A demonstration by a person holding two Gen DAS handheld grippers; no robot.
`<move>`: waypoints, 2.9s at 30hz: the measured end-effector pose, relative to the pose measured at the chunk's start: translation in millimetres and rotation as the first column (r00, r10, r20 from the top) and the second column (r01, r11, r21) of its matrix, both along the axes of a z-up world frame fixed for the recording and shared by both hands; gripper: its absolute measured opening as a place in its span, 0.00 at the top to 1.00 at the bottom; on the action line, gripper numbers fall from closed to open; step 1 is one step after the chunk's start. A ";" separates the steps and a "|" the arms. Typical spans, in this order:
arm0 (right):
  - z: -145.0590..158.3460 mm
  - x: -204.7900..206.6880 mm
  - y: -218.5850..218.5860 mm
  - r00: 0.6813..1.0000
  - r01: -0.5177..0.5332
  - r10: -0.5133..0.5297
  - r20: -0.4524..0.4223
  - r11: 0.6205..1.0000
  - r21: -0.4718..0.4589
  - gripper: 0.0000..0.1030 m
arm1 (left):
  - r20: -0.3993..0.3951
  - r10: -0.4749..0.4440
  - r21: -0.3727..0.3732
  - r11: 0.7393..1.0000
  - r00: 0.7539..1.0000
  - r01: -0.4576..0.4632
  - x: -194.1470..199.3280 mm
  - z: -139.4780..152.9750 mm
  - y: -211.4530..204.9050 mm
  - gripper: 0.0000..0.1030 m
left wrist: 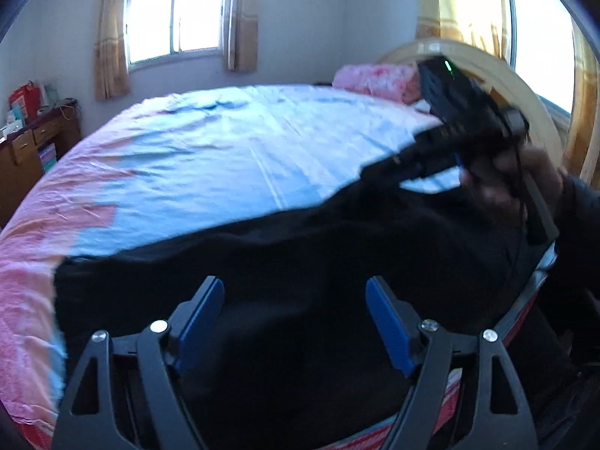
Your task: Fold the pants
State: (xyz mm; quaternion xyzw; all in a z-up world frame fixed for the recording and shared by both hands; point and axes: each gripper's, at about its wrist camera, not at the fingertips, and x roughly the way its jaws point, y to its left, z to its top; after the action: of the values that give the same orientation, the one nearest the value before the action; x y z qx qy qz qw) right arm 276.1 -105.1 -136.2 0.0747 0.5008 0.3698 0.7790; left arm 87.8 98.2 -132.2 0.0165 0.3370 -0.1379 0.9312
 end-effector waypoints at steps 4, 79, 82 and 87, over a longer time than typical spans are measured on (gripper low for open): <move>-11.5 13.5 7.8 0.999 -0.002 0.002 -0.053 1.000 0.006 0.55 | -0.063 0.007 0.015 1.000 0.998 -0.006 4.0 -21.2 -2.3 0.21; 69.4 -233.0 -499.6 0.423 0.860 -0.884 0.202 0.461 0.218 0.91 | -0.087 -0.668 -0.043 0.744 0.739 0.667 9.5 -7.0 -327.7 0.85; 77.9 -244.6 -500.4 0.405 0.861 -0.884 0.236 0.455 0.227 0.91 | -0.073 -0.686 -0.045 0.727 0.724 0.685 2.4 -2.3 -325.9 0.85; 52.1 -258.7 -519.6 0.373 0.894 -0.911 0.174 0.403 0.194 0.91 | -0.096 -0.727 -0.001 0.684 0.680 0.730 -10.3 -10.5 -335.2 0.85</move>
State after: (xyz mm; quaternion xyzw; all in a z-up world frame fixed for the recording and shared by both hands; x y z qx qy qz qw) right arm 17.4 -624.7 -84.0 0.3139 0.2624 -0.0924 0.9078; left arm 77.5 -237.0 -142.7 0.1604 0.3458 -0.4907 0.7835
